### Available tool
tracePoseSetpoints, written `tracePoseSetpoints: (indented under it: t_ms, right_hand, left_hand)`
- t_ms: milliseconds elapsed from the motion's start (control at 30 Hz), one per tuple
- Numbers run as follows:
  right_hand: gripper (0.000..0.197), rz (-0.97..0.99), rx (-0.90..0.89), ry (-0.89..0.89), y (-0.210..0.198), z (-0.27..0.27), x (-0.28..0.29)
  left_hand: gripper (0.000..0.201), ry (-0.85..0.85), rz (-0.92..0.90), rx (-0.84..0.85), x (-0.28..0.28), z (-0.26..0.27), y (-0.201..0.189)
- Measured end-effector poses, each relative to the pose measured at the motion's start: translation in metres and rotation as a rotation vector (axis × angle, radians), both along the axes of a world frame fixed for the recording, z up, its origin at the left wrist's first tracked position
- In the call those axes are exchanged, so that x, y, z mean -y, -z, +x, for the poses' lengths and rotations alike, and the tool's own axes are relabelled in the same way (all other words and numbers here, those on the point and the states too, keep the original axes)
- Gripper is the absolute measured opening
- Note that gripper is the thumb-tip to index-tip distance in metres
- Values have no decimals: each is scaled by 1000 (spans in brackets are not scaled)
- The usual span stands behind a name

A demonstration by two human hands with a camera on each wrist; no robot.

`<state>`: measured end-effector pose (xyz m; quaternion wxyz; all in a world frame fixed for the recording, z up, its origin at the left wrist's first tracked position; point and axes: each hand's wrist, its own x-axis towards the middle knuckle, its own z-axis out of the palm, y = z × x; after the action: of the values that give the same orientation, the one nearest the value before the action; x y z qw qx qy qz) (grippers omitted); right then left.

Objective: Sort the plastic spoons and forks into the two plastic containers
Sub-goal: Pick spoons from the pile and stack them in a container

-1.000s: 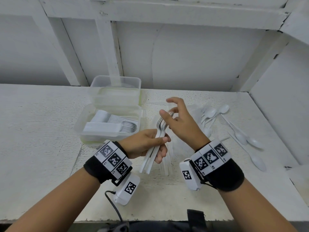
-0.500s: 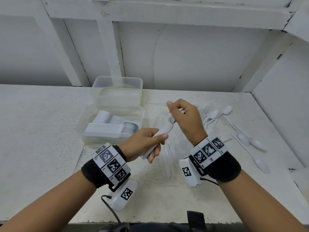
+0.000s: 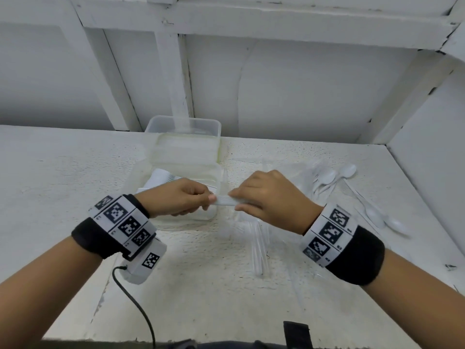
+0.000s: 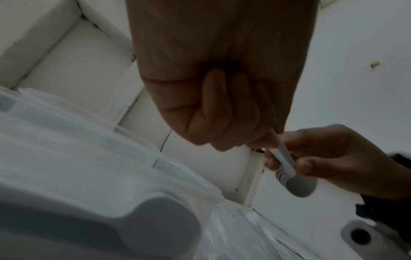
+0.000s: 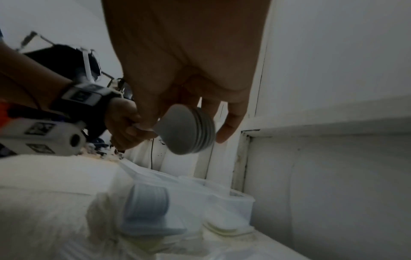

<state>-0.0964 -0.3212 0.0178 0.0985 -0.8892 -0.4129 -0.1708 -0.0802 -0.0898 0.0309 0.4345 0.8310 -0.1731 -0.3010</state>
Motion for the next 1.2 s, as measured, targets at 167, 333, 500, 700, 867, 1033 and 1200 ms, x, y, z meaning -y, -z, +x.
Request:
tracePoseSetpoints:
  t_ms: [167,333,500,700,867,1033,1200]
  right_hand:
    - [36,35,-152,-25,-2,9,-24]
    - [33,19,-330,140,-17,39,-51]
    - [32,10,-465,195,-18,72,-96]
    - [31,-179,-549,176,-1,95,-136]
    - [27,-250,-642,178,16,98,-139]
    - [24,-180,-748,172,23,99,-140]
    - [26,-96,-836,175,26,98,-139]
  left_hand:
    - [49,-52,-23,-29,-17,12,-9]
    - [28,-471,42,296,-55,43,-10]
    - [35,-678,413,445,-108,74,9]
    - [32,-737,243,145,-110,70,21]
    - [22,-726,243,126,-112,70,27]
    - [21,-730,223,128,-111,70,28]
    - [21,-729,194,119,-113,69,29]
